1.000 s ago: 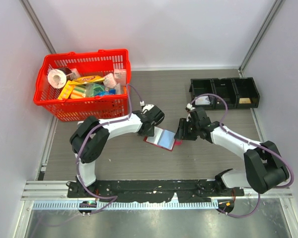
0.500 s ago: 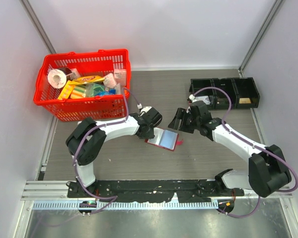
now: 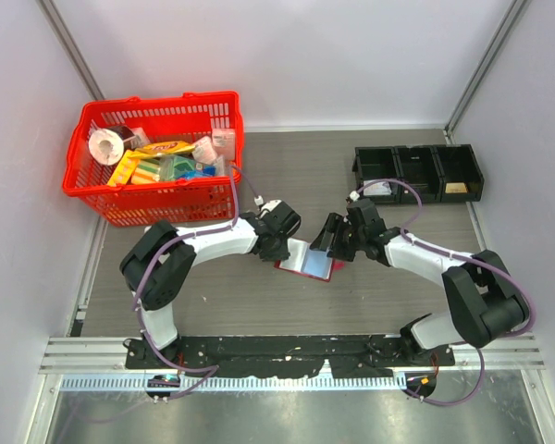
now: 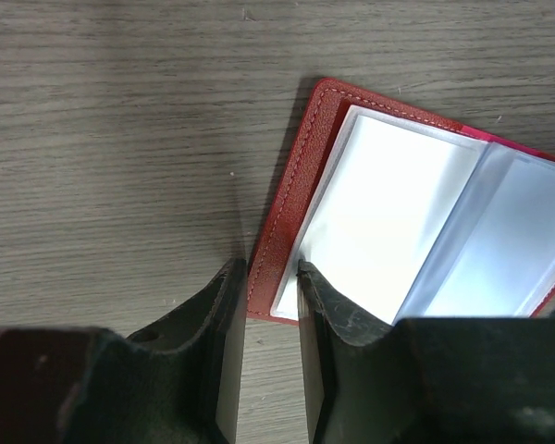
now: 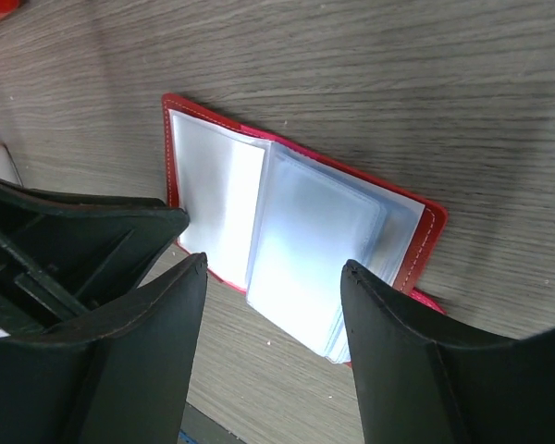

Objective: Take the credit cards out of the card holder
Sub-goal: Remove the credit card from the card holder.

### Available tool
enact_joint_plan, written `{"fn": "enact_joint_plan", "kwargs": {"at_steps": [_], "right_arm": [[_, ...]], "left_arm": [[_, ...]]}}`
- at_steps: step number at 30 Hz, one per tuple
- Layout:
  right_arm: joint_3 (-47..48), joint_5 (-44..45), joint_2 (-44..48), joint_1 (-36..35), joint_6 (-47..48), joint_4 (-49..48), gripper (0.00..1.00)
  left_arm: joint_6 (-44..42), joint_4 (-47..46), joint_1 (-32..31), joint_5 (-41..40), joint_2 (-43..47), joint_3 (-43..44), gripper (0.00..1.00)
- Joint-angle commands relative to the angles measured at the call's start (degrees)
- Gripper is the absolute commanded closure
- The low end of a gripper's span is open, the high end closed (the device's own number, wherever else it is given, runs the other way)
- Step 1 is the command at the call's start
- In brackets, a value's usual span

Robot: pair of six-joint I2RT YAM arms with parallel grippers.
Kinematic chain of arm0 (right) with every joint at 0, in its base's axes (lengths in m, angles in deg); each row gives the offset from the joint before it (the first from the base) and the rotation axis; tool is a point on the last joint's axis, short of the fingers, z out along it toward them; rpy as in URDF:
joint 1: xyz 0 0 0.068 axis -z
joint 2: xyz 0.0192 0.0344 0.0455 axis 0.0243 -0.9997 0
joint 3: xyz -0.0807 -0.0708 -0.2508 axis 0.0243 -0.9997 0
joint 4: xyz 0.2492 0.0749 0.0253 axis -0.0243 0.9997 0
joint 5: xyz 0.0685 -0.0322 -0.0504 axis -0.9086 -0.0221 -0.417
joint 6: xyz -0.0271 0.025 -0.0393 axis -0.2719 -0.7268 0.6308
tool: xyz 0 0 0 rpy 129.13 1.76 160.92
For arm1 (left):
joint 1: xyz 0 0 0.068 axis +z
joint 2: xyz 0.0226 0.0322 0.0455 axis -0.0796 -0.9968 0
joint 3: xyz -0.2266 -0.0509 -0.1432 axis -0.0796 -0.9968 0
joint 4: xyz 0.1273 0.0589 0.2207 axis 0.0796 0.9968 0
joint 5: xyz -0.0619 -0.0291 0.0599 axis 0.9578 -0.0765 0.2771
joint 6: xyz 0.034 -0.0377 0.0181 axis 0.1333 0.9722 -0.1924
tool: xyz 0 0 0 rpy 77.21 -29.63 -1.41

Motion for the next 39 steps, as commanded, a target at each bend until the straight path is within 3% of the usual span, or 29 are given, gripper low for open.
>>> {"fn": "enact_joint_plan", "kwargs": {"at_steps": [1,16,27,39], "right_arm": [[-0.7,1.1,-0.7,-0.2,-1.7,-2.1,0.36],[-1.5,3.5,-1.2,-0.3,-1.5,1.0,0.37],[-1.2,-3.6,-5.0,-1.7,-2.5,-7.8,0.43],[10.1,-8.1,-9.6,-9.2,-0.4,-10.0,0.43]], "left_arm": [[1.8,-0.7,-0.1,1.6,1.2,-1.1,0.69],[1.3,-0.7,-0.1,1.9,0.6,-0.4,0.69],[0.7,-2.8,-0.1,4.3,0.3,-0.6,0.69],[1.5,-6.2,0.0,4.2,3.1,-3.6,0.65]]}}
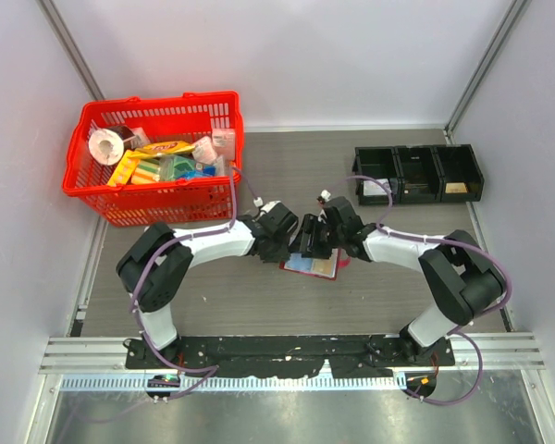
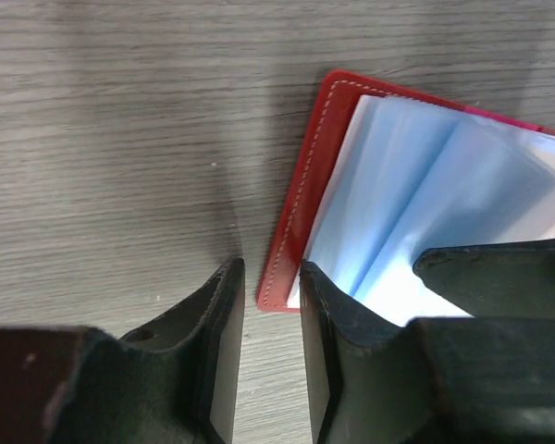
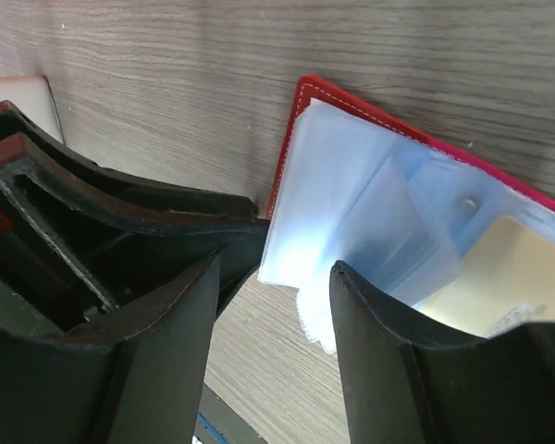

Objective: Take the credit cards out of the card holder
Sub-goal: Remove the credit card from the card holder.

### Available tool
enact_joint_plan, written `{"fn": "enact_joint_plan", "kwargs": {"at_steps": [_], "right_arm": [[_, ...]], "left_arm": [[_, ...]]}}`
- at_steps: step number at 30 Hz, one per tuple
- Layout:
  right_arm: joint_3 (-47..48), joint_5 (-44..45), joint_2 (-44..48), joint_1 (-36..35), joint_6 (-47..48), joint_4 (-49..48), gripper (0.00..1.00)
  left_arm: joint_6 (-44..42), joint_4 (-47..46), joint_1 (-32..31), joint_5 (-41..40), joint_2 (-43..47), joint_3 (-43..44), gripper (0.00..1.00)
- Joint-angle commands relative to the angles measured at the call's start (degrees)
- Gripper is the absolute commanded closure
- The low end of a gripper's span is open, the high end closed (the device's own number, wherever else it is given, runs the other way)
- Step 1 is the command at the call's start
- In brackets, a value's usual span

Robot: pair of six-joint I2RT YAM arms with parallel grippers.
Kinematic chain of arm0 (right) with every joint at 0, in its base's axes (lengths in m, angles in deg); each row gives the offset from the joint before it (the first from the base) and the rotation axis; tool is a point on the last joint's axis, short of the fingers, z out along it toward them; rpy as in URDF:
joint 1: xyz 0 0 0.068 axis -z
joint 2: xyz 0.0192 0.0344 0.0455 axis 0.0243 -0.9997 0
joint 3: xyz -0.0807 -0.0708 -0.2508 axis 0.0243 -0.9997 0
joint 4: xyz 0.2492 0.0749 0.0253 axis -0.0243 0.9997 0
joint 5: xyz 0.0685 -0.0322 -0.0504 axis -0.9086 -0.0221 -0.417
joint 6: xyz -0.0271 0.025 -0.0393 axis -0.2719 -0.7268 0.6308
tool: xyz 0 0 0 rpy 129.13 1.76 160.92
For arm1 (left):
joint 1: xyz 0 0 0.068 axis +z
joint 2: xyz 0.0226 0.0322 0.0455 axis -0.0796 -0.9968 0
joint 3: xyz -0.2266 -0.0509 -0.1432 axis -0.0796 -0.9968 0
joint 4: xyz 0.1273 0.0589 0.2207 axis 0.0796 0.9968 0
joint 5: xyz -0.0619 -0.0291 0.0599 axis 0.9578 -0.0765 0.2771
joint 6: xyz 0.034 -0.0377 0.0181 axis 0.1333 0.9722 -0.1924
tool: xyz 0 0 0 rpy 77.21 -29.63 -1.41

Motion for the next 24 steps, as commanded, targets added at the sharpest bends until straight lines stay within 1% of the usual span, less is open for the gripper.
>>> {"fn": "enact_joint_plan", "kwargs": {"at_steps": [1,3,5,7,8,11,13,20,24], "right_arm": [[5.8,-2.9,0.0,-2.3,1.5,-1.9,0.43],[6.8,-3.1,0.8,-2.4,2.3,-0.6,0.43],[7.6,-1.9,2.3,-2.4,3.7,1.7,0.42],[8.6,0.4,4.4,-2.3,5.9,5.9,0.41],[8.9,2.4,4.8,-2.2,7.2,8.4,0.41],[8.5,6.1,7.3,-1.2,8.8,11.7,0.40],[7.7,7.0,8.8,-0.4,9.8,12.9,0.40],[5.4,7.4,13.9,1.0,10.8,11.7,0.38],[4.6,11.9,16.2,2.0,10.8,13.4,0.37]], "left_arm": [[1.0,-2.3,0.0,0.4,2.6,-2.1,0.64],[1.4,-2.1,0.1,-0.2,3.4,-2.8,0.61],[1.9,-1.9,0.5,-1.0,4.3,-3.5,0.55],[2.2,-1.6,1.1,-1.6,5.3,-4.5,0.50],[2.5,-1.5,1.4,-1.9,6.3,-5.0,0.47],[2.6,-1.3,1.8,-2.7,8.3,-5.8,0.42],[2.1,-0.8,1.7,-3.1,9.3,-5.6,0.39],[1.3,0.7,1.8,-3.9,11.3,-4.6,0.33],[-0.1,1.7,1.8,-4.1,11.8,-3.0,0.31]]}}
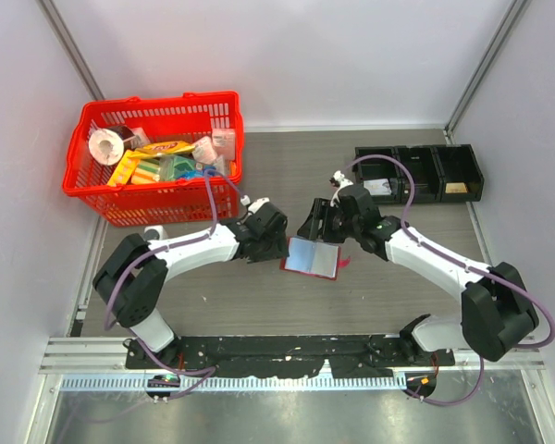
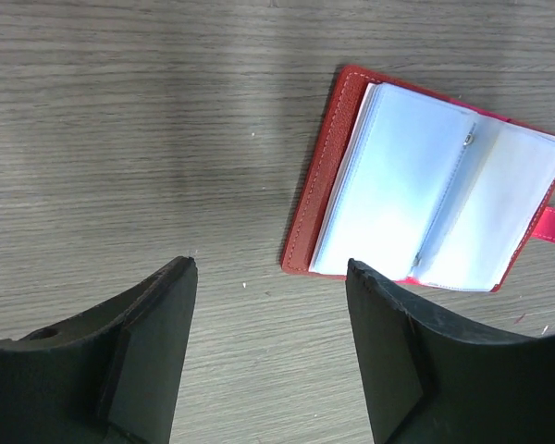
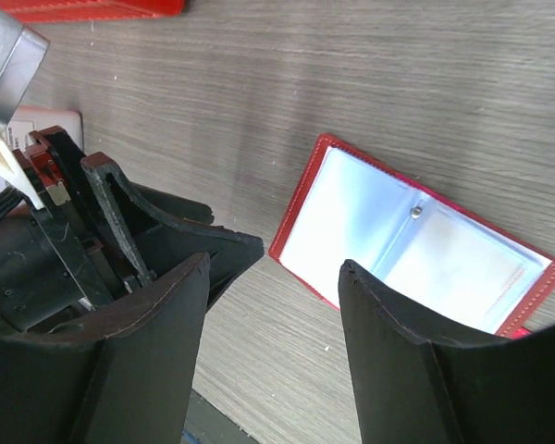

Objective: Take the credit cards out of the card holder
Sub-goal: Remove the credit card from the card holder.

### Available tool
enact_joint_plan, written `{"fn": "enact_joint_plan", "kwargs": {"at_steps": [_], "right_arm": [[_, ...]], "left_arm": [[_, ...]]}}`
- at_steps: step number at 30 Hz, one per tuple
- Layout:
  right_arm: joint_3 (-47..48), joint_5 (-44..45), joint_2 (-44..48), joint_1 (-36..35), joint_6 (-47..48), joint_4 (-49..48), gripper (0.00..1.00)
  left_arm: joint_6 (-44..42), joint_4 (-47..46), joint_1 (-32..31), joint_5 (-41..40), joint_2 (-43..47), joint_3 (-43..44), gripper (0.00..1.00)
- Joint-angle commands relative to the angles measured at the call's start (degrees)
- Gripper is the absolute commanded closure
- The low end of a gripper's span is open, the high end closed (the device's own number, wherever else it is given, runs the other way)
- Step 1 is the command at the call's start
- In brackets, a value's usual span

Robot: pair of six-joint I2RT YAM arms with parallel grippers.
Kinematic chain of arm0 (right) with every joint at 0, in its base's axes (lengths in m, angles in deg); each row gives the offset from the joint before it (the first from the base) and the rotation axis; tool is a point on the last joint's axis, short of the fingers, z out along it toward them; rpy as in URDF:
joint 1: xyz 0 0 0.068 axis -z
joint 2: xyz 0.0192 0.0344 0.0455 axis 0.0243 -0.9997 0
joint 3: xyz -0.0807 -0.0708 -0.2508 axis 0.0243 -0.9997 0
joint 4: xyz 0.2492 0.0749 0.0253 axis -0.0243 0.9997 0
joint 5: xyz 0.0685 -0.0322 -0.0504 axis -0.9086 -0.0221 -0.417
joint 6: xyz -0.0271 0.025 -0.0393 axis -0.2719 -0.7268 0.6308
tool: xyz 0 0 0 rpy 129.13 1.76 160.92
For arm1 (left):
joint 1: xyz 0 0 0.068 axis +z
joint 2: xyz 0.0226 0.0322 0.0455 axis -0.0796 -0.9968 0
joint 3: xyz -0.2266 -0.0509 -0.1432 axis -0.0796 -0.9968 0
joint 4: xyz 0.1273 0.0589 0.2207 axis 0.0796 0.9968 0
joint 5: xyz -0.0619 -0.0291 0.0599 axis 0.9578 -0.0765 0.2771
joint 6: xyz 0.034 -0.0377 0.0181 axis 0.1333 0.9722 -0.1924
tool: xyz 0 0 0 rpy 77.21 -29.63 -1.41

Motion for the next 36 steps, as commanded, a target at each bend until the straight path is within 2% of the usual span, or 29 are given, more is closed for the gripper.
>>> {"fn": "enact_joint_plan", "kwargs": {"at_steps": [1,8,20,36], "right_arm": [[-0.9,6.8,3.7,1.1,1.5,1.3,0.37],[-2.9,10.0,0.2,1.6,1.9,5.2,0.37],[-3.7,12.3,-4.9,1.6,-0.3,6.1,0.37],[-3.6,10.7,-8.3,1.6,-1.4,5.6,0.38]], "left_arm": [[-1.9,1.1,0.3,-1.6,2.3,2.8,0.30],[-3.9,-0.1,0.3,3.2,-2.1,5.9,0.30],[-4.8,-0.4,0.3,5.5,-9.3,8.8,0.43],[-3.2,-2.3,0.3,7.1,-11.1,6.5,0.47]]}}
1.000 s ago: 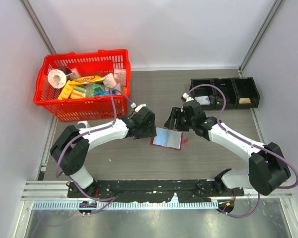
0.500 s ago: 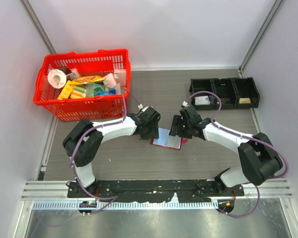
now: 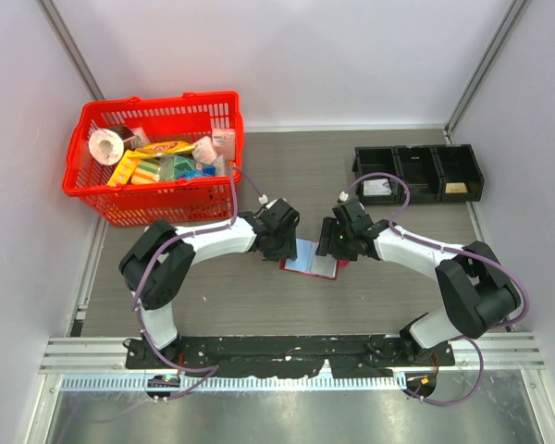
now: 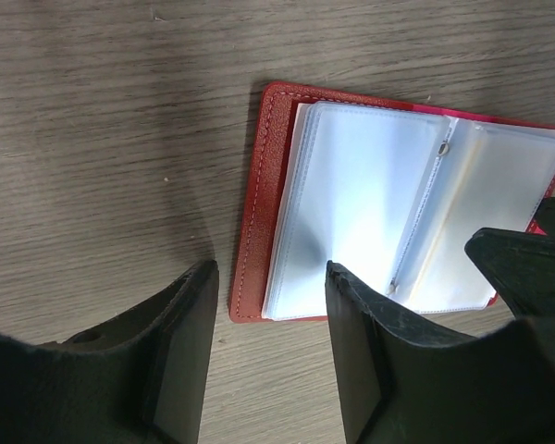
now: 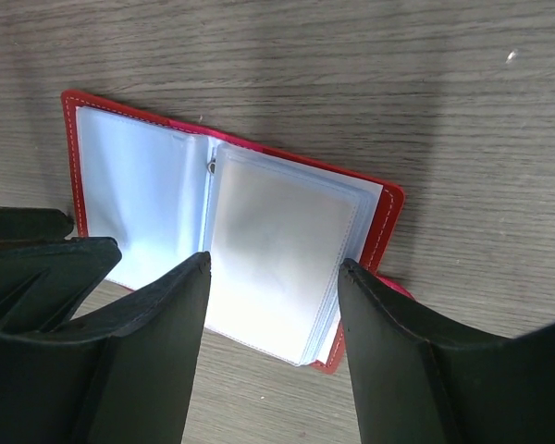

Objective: Take the credit cards out of the card holder
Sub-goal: Remove the credit card from the card holder.

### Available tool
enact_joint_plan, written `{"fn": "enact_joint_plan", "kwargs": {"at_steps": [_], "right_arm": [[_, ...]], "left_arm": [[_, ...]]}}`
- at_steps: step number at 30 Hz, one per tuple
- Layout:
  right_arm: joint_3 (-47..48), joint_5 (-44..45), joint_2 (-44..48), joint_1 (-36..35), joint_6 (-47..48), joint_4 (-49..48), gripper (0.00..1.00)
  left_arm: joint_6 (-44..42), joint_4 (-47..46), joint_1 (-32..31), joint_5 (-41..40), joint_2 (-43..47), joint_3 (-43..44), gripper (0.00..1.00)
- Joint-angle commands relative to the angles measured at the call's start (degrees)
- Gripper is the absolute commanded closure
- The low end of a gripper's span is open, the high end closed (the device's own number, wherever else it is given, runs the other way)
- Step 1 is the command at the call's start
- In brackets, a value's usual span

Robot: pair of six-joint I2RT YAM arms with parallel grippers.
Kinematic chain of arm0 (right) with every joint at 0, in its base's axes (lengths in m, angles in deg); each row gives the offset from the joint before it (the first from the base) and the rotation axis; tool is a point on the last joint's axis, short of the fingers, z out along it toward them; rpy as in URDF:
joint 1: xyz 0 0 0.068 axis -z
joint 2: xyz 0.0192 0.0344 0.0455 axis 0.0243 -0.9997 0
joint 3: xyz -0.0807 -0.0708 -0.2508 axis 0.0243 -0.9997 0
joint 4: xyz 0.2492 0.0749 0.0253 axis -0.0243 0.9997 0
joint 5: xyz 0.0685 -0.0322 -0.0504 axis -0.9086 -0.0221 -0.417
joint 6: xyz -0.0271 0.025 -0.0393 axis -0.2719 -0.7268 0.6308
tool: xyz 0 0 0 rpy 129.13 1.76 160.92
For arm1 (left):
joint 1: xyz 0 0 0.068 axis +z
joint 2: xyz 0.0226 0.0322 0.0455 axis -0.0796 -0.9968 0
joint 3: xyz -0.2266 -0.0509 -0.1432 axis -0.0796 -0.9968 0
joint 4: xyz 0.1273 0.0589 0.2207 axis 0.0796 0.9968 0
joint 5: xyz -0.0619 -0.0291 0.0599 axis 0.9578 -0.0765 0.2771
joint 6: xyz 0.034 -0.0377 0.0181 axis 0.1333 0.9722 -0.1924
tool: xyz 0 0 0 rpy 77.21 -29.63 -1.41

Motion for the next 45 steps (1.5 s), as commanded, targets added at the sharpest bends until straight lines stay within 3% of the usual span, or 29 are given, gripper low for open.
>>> {"fn": "enact_joint_plan", "kwargs": {"at_steps": [1,23,29,36,41,45], "right_arm": [[0.6,-1.0,-0.5,0.1,-0.7,-1.0,0.40],[6.5,-11.9,0.5,0.0,-1.3,-2.0,0.45],[10.7,-15.0,-3.0,-0.4,-2.3,-1.6,0.46],[18.5,-15.3,-7.6,-1.1,-0.6,3.6,0.47],[26.7,-5.8,-9.3,-1.1,6.1,14.1,0.42],[27.6,-0.1,-9.8,1.0,11.0,21.2,0.39]], "left_arm": [[0.8,-1.4,0.4,1.2,-0.8,-0.6,0.47],[1.9,-5.6,0.2,3.7,0.1,-1.3,0.49],[4.2,-9.5,0.4,2.6,3.5,-4.4,0.49],[8.5,-14.3,2.5,0.2,10.9,-12.4,0.41],[6.6,-14.0,3.0,0.8,13.0,-12.4,0.38],[3.8,-12.6,3.0,2.2,11.3,-9.9,0.38]]}}
